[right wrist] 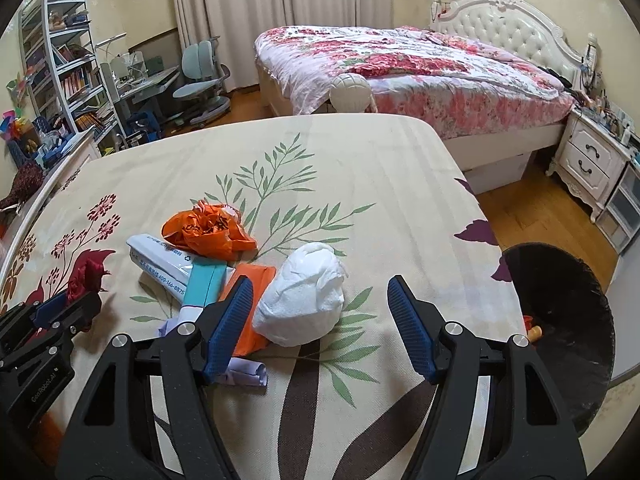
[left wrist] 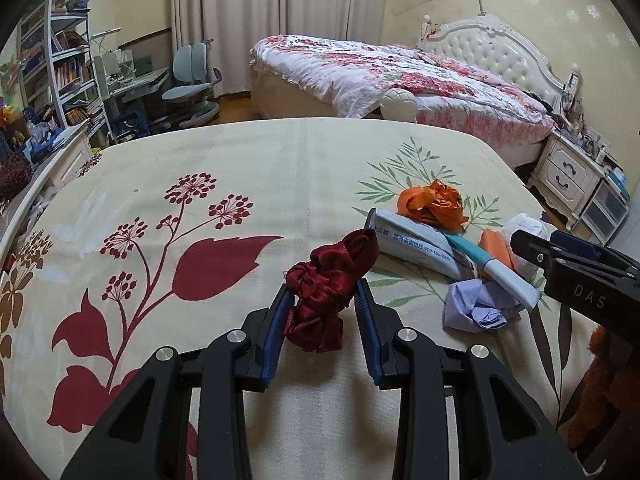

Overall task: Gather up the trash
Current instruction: 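Grasp the dark red scrunchie with the left tool while the right tool grasps the white tissue ball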

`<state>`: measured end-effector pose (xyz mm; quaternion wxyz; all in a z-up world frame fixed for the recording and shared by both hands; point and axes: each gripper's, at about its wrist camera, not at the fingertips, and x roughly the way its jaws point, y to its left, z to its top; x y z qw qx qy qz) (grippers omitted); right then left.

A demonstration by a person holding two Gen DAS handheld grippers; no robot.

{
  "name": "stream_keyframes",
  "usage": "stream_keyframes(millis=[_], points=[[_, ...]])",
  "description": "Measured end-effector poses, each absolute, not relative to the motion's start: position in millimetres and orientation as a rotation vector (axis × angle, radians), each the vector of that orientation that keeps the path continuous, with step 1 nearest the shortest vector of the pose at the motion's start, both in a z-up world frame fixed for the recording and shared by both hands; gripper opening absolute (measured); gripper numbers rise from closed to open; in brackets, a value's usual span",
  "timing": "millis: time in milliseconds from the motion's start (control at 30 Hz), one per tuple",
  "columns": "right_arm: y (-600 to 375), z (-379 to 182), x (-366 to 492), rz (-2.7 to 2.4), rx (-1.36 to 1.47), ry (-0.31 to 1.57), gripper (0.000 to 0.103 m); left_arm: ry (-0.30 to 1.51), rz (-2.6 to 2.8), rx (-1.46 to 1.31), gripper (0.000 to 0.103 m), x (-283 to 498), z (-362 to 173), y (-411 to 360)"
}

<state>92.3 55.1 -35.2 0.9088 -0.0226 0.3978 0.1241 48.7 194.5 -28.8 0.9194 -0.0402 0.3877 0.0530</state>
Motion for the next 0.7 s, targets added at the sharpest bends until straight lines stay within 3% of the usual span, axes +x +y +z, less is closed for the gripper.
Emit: stream_keyframes(millis=[67, 100, 167, 700], points=[[56, -38, 93, 0.265, -0.045, 0.835, 0.062, 0.799, 0.106, -0.088, 0.035, 50, -29, 196], [57, -40, 93, 0.274, -0.043, 0.846, 0.049, 0.8, 0.106, -0.09, 0.035, 50, -29, 195], [59, -42, 92, 0.292, -0.04, 0.864, 0.037, 0.8, 0.104, -0.092, 0.035, 50, -29, 194], [23, -25, 70, 0.246, -0.026, 0.811, 0.035, 0.767, 0.062, -0.098, 0.035, 45, -16, 175]])
